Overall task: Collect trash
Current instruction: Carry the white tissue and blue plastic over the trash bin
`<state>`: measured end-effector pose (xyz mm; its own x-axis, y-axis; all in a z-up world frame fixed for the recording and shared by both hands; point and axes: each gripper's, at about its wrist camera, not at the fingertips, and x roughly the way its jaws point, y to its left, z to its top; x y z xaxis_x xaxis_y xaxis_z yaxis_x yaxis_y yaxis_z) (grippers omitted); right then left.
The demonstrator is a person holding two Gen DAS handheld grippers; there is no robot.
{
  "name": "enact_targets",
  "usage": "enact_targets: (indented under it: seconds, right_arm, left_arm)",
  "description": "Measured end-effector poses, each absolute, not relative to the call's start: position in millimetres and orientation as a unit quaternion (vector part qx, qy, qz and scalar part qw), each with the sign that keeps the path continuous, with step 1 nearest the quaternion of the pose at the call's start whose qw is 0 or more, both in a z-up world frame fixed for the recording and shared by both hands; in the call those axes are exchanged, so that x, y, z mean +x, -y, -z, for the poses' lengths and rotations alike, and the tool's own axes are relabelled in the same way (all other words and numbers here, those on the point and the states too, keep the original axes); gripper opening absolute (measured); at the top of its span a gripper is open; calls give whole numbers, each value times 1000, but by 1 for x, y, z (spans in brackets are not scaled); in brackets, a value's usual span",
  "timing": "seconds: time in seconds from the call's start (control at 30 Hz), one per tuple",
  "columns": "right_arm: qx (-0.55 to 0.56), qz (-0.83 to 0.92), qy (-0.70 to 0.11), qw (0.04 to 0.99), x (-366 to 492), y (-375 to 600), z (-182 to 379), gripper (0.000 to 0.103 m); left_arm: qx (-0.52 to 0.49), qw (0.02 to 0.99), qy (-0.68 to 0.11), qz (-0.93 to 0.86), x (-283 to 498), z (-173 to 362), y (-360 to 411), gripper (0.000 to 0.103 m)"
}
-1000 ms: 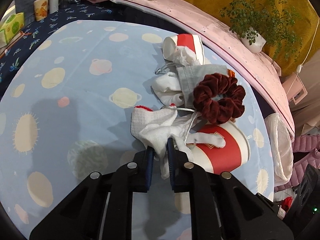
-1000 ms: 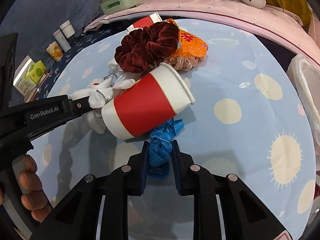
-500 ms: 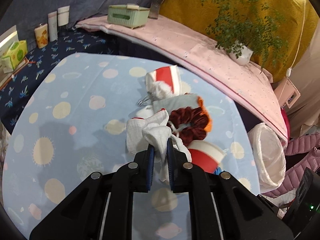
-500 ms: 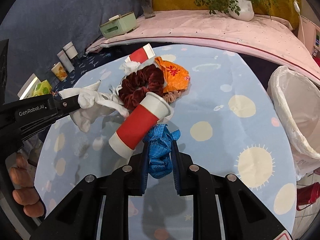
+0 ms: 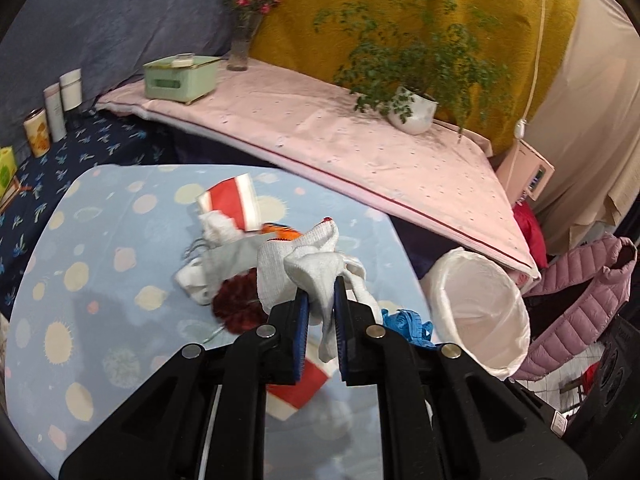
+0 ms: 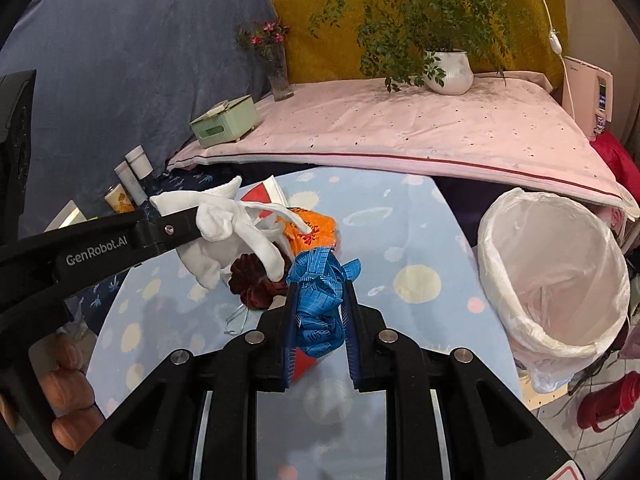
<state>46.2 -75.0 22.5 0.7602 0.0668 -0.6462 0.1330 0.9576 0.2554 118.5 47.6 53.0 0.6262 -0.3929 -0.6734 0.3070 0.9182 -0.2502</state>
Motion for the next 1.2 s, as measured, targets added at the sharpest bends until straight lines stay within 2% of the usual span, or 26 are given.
enact_targets:
  seconds: [0.53, 1.2]
  right_arm:
    - [189, 90, -309, 928, 24, 167, -33, 19]
    - [248, 177, -309, 901, 7, 272, 1, 19]
  left_arm:
    - [-4, 882, -394, 257, 103, -51, 59, 12]
    - [26, 840, -434, 324, 105, -18, 154, 12]
